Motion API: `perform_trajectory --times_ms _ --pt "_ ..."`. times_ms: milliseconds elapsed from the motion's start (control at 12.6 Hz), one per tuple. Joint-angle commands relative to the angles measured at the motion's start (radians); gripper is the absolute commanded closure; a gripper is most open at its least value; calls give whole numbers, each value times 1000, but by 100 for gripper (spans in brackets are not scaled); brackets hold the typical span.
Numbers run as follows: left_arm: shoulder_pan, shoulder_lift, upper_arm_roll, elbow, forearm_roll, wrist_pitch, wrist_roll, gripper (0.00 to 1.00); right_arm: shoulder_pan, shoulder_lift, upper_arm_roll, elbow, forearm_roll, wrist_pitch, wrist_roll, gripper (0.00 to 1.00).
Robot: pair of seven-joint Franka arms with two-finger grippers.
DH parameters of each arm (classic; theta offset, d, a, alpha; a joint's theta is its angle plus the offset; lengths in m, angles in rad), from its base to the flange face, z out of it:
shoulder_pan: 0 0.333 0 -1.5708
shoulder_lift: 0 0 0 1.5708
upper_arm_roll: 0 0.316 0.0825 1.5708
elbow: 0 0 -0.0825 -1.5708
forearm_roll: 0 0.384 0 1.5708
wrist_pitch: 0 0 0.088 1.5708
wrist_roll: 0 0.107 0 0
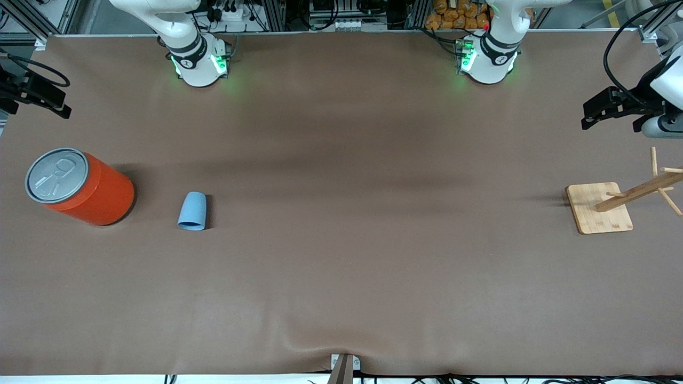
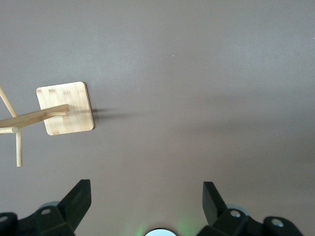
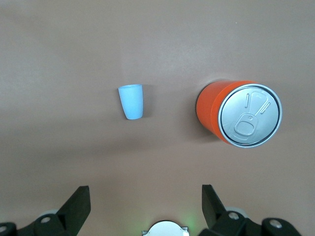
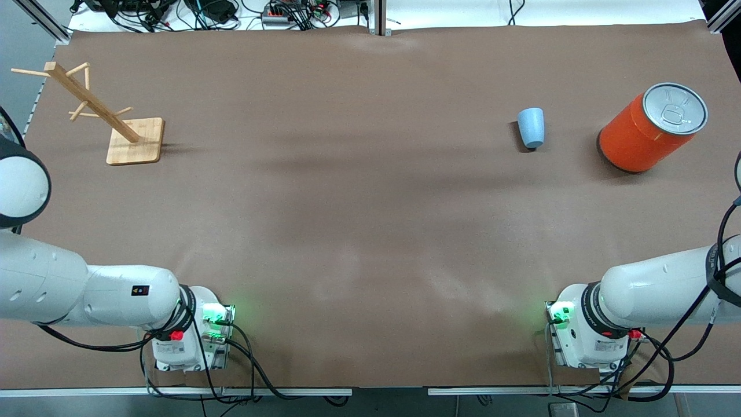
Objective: Flip cup
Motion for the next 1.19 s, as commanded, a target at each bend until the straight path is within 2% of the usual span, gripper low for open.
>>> perform_trajectory --times_ms 0,791,1108 --pt "5 -6 -5 4 -8 -7 -14 0 -9 3 10 11 -16 -16 -18 0" --pt "5 -4 -2 4 -10 -7 -13 0 -10 8 10 13 -1 -20 -16 0" --pt "6 -4 -2 4 -10 -7 -14 0 -3 37 16 16 7 -12 -12 0"
